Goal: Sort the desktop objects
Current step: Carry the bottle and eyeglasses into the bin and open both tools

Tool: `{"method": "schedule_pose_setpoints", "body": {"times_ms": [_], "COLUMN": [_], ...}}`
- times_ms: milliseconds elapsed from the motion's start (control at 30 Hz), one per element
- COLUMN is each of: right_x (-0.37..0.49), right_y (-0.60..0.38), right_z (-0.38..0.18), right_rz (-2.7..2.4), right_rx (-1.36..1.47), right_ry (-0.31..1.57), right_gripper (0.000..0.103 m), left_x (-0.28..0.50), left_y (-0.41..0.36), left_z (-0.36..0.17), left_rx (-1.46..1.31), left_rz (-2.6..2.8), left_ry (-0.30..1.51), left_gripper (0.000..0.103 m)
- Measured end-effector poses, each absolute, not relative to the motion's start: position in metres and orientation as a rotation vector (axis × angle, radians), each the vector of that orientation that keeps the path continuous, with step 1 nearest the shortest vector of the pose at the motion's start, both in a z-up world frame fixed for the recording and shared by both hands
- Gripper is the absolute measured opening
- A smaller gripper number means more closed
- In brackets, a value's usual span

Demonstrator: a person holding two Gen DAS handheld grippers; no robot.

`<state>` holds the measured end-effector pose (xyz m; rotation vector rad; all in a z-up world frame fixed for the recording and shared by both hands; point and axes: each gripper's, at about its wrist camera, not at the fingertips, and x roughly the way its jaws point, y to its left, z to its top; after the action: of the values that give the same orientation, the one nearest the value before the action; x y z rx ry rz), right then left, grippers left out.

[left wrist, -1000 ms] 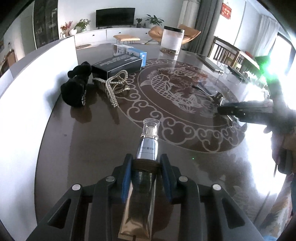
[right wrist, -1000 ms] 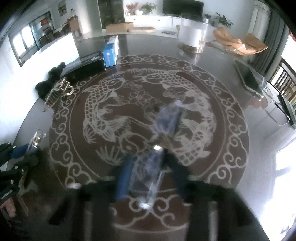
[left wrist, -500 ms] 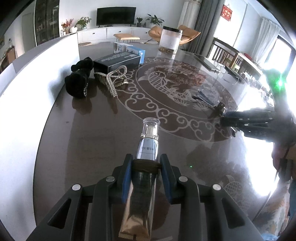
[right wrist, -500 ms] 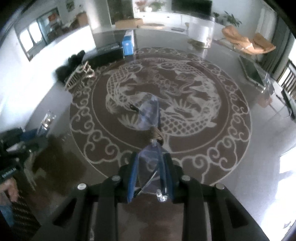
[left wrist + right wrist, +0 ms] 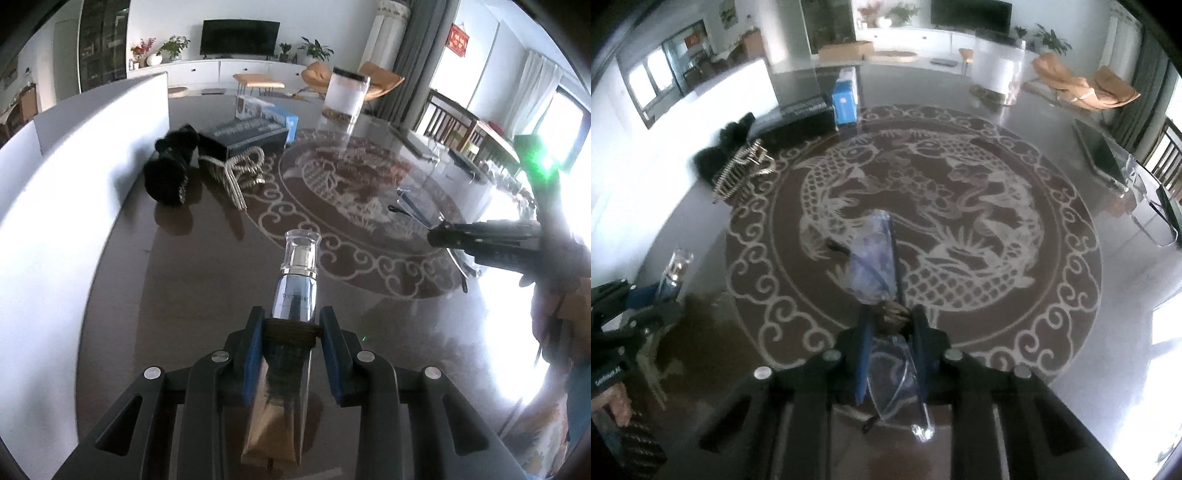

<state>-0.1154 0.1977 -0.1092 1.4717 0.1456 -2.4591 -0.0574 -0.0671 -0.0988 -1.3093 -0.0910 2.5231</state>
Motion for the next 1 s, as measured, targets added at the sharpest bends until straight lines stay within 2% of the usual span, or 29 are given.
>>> {"method": "schedule_pose_setpoints", "body": {"times_ms": [233,433,533,767,1000], "right_x": [-0.108,-0.119,-0.124,-0.113,-0.118], "right_y": [0.174,0.096,0.039,-0.059,-0.121], "right_z": [-0.041,0.037,0.062,0.094,0.072], "right_rz": [-2.434,-2.341,-2.276,-2.152,-2.061], "right_rx": [1.32,1.105,1.012,0.876,0.942], "right_ry": [0.146,0.143,0.15,0.159,0.199], "right_gripper": [0.021,0.021,0.021,0.021,0.021], "left_x": [-0.043,-0.039,-0.033,-0.01,-0.028], "left_y": [-0.096,-0.187,-0.228,-0.284,-0.315], "left_z": [-0.04,0.031,0.048,0.062,0.029], "left_rx": [-1.203,-1.126,-1.118,-1.119,-1.241], "left_rz": [2.579,2.728,2.811,2.88,2.91], "left_ry": [-0.174,-0.277,-0.274,-0.332,-0.339], "left_gripper": [0.03,0.03,0.03,0.028,0.027]}}
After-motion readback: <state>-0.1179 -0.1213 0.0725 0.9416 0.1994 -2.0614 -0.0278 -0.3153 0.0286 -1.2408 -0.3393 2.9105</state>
